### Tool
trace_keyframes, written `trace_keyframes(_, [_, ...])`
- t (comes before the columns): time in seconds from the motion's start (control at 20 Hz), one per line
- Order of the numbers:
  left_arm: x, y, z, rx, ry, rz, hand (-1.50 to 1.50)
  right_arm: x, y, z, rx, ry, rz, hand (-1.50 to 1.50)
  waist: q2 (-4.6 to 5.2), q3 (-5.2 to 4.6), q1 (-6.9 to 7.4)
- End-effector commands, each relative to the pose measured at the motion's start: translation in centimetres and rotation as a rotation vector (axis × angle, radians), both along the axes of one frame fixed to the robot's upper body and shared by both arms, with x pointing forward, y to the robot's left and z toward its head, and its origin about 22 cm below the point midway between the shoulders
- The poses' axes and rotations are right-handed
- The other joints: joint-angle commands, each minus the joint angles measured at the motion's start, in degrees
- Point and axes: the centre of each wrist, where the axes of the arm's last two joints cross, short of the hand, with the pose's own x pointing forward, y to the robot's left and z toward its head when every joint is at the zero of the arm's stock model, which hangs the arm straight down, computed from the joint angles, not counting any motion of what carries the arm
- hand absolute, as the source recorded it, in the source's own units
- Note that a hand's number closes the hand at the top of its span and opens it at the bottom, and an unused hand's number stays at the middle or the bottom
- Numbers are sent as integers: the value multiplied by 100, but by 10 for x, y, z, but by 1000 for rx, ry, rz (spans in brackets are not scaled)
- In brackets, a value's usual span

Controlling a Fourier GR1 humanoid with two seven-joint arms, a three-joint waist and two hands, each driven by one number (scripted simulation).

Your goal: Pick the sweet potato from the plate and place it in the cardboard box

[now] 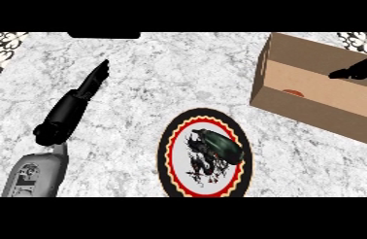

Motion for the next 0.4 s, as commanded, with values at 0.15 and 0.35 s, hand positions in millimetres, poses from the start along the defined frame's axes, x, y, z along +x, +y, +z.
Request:
trace_keyframes(0.15, [1, 1, -1, -4, 1, -25, 0, -2, -30, 3, 469, 109, -104, -150, 68, -5, 104])
trace_keyframes(0.35, [2, -1, 10, -10, -11, -21, 0, -23, -68, 21, 522, 39, -212, -150, 114, 7, 196])
